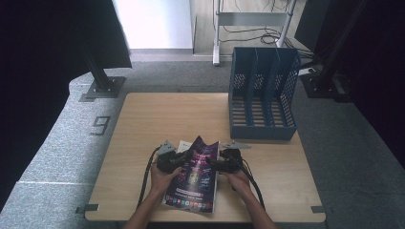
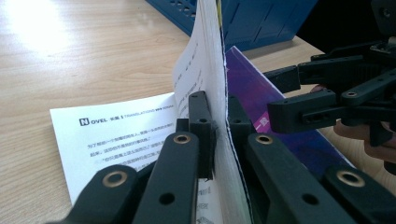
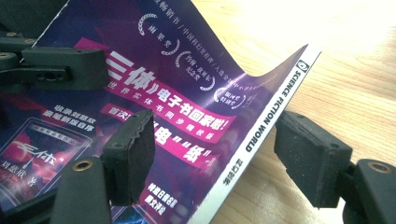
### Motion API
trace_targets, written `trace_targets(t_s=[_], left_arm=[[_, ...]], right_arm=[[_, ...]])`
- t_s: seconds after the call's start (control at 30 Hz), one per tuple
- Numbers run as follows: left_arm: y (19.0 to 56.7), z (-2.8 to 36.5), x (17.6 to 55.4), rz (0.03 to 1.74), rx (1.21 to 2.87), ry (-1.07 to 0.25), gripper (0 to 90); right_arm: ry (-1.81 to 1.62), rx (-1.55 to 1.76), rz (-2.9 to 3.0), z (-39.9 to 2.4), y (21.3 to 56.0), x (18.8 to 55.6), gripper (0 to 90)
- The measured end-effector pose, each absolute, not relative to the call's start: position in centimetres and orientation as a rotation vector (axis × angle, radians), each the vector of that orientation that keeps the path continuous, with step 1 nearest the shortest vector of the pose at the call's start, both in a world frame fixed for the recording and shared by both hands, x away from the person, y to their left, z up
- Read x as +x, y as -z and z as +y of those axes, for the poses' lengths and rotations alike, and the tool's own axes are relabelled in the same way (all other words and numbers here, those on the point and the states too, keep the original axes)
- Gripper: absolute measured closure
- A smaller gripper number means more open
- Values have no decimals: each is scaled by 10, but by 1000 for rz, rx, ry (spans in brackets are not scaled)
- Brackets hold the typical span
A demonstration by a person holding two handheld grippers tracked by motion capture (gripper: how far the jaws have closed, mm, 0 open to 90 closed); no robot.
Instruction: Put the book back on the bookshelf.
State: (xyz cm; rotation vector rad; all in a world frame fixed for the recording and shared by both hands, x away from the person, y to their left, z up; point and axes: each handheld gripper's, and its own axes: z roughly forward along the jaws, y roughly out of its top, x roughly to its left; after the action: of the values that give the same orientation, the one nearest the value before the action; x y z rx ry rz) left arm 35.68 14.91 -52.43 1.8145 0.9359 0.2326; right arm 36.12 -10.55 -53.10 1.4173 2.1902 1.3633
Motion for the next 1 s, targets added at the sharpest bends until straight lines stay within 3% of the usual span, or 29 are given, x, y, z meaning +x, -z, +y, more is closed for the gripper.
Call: trace_targets(t_s=[0.73,1.0], left_arm=[[526,151,359,936,1819,-226,846],[525,152,358,936,1814,-230,846]], right_arm=[[-1243,1443,2264,-99,542,390,481],[-1272,1424,2292,-104,541,390,615]])
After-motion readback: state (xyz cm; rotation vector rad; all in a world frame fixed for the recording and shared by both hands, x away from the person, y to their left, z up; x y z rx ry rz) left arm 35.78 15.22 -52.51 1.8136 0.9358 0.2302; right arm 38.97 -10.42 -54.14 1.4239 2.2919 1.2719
